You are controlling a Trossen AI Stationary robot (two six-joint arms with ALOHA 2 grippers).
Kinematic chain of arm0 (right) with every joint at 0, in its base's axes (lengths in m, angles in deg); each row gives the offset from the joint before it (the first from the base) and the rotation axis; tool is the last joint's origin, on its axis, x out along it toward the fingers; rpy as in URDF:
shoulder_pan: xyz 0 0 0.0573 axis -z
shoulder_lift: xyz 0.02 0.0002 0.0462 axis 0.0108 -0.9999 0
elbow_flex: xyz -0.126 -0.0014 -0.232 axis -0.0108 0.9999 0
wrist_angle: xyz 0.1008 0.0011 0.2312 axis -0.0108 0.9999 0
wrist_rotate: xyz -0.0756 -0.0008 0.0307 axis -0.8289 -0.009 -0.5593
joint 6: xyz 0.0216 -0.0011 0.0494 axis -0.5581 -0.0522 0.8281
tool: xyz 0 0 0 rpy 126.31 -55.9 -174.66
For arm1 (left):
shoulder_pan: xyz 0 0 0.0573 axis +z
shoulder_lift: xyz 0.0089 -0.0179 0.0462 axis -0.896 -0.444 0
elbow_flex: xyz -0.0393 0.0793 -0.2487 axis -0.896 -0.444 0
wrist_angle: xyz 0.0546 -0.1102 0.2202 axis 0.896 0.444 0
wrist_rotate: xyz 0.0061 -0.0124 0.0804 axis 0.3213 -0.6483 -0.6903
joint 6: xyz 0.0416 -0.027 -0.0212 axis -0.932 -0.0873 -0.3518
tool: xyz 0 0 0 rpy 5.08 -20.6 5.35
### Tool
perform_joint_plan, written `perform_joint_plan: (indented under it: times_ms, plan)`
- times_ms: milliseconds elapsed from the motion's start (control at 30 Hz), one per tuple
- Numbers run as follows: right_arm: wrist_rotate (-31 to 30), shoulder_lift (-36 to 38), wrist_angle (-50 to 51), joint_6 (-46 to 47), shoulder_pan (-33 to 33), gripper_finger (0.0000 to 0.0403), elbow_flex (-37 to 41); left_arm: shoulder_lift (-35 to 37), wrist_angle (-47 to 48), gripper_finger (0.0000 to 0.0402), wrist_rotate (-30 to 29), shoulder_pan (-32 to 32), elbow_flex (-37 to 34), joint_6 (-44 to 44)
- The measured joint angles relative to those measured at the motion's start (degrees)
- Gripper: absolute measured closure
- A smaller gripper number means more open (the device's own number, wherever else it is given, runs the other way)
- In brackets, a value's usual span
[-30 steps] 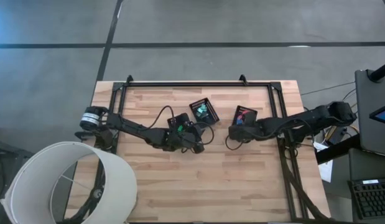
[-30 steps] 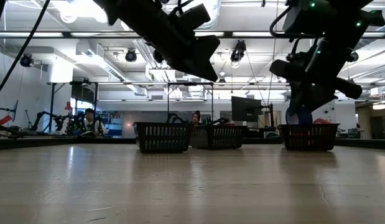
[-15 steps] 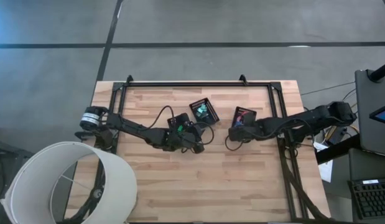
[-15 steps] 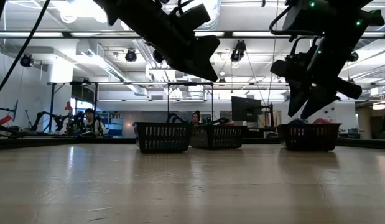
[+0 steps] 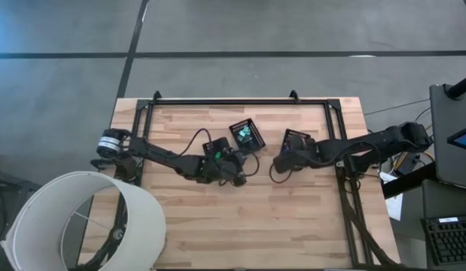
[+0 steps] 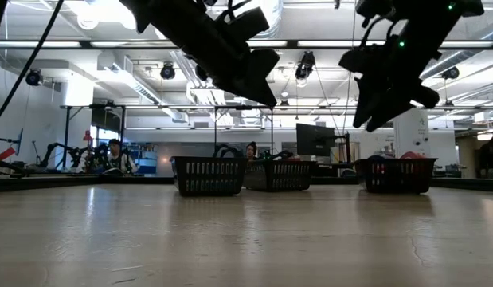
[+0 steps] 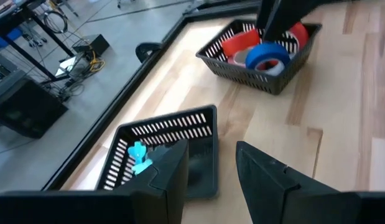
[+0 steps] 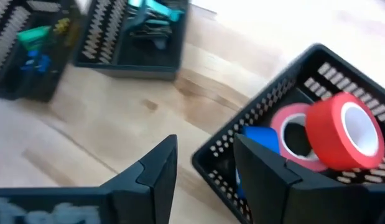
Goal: Pick and place Stapler, Stapler remover, tape
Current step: Return to Home Position
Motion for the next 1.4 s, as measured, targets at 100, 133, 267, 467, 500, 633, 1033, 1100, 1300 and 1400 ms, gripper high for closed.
perform_joint_plan:
  times_ms: [100,133,267,467,500,633,1033,1100,1300,1400]
  plan:
    - [0.0,0.0,-1.0,-3.2,-1.1,0.0254,-0.7,0.9,2.6,0.0265,0.1,-0.5,0.0,-0.1]
    - [0.0,0.0,-1.2,-4.1,-1.5,0.0256,-0.8,1.5,3.8,0.0266,0.1,-0.7,0.0,-0.1]
    - [0.2,0.0,-1.4,-8.1,-3.2,0.0266,-1.9,4.1,8.3,0.0283,0.2,-1.3,0.0,0.9]
    - [0.2,0.1,-1.6,-14.7,-6.3,0.0286,-4.4,10.3,19.3,0.0331,1.2,-2.4,0.0,4.9]
    - [0.2,0.1,-1.5,-16.4,-6.7,0.029,-4.8,11.3,21.7,0.0339,1.4,-2.7,-0.1,6.1]
    - [0.2,0.1,-1.5,-22.4,-7.5,0.0306,-6.2,15.9,26.4,0.0372,1.5,-4.1,-2.3,9.9]
    - [-1.3,0.0,-3.6,-19.8,-7.2,0.0354,-6.6,33.5,26.8,0.0394,-3.1,-6.2,-15.6,14.3]
    - [-1.4,0.0,-3.8,-20.2,-7.3,0.0371,-6.5,36.6,26.7,0.0397,-3.1,-6.2,-18.0,14.3]
    - [-1.5,0.0,-4.0,-23.1,-7.3,0.0394,-6.5,45.7,26.2,0.0394,-3.3,-6.2,-24.8,14.4]
    - [-1.5,0.1,-4.0,-27.1,-7.3,0.0394,-6.5,50.0,25.5,0.0389,-3.3,-6.2,-27.7,14.3]
